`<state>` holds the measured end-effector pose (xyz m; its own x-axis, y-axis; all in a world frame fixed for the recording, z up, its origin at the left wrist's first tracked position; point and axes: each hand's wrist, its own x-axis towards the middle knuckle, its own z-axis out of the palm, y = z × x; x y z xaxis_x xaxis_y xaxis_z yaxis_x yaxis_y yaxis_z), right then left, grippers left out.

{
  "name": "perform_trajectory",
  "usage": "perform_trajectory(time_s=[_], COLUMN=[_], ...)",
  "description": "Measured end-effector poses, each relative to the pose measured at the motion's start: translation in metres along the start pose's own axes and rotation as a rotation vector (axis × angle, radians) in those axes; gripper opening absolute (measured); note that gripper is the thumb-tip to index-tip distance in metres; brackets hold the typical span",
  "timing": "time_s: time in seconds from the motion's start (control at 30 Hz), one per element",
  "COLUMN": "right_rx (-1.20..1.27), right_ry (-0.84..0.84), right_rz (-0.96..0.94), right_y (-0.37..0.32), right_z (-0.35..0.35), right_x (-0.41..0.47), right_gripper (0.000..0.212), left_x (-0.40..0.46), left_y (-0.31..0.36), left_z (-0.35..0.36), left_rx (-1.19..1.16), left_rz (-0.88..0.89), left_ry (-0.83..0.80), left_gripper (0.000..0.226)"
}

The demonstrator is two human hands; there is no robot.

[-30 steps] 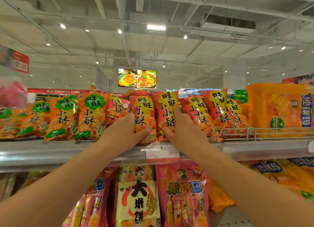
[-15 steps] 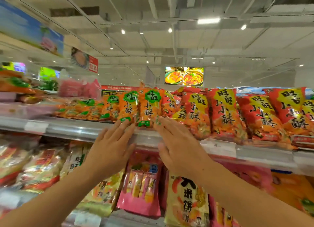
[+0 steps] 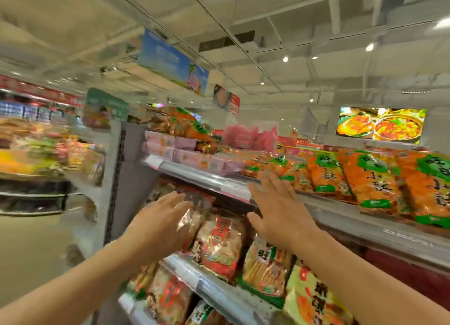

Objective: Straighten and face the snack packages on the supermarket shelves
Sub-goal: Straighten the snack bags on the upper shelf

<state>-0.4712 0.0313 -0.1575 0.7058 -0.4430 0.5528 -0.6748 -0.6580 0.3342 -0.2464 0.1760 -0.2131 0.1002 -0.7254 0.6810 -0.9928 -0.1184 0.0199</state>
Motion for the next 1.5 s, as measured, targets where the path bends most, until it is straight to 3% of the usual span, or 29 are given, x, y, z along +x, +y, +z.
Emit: perform_trajectory(time_s=[0.13,0.27,0.37,0.5,0.67,0.77,0.9,1.03,1.1,1.17,1.27,1.33,1.5], right_rx=[-0.282,-0.238,-0.206,-0.026,0.272,0.472,0.761,1.099,1.149,1.123,1.12,1.152,1.051], right_ry=[-0.13,0.011,0.119,0.14,0.126,0.097,0.035,-0.08,-0.121,-0.146,-0.11,-0.041,0.188], right_rz=[0.101,0.217,0.165,0.007,0.01,0.134,0.392,0.648,0.722,0.77,0.768,0.757,0.685], right_y=[-0.024,-0.042,-0.06,-0.088,-0.106,-0.112,-0.117,-0.114,-0.113,-0.114,-0.116,-0.118,-0.117], right_z=[0.03,0.019,0.013,0.012,0.017,0.016,0.027,0.04,0.042,0.044,0.045,0.044,0.037], right_x=[0.028,0.04,0.073,0.148,0.26,0.316,0.374,0.401,0.406,0.408,0.408,0.407,0.405], right_gripper=[0.071,0.042,0.035,0.049,0.04,0.032,0.03,0.054,0.077,0.09,0.06,0.044,0.054], left_x=[0.012,0.039,0.075,0.132,0.193,0.226,0.276,0.329,0.353,0.368,0.378,0.378,0.368], left_y=[-0.087,-0.146,-0.172,-0.197,-0.226,-0.244,-0.269,-0.291,-0.298,-0.3,-0.303,-0.303,-0.298], left_z=[0.008,0.02,0.028,0.035,0.024,0.01,-0.013,-0.024,-0.021,-0.011,0.005,0.005,-0.008], left_rx=[-0.006,0.032,-0.009,-0.031,0.057,0.117,0.009,0.043,0.001,0.0,0.008,0.004,-0.135], left_rz=[-0.028,0.025,0.072,0.086,0.145,0.168,0.074,0.014,-0.095,-0.21,-0.172,-0.141,-0.013], left_ry=[-0.071,-0.077,-0.048,-0.01,0.129,0.202,0.282,0.356,0.294,0.135,-0.018,-0.012,0.206], left_gripper=[0.049,0.041,0.051,0.058,0.054,0.053,0.044,0.037,0.051,0.064,0.058,0.057,0.044])
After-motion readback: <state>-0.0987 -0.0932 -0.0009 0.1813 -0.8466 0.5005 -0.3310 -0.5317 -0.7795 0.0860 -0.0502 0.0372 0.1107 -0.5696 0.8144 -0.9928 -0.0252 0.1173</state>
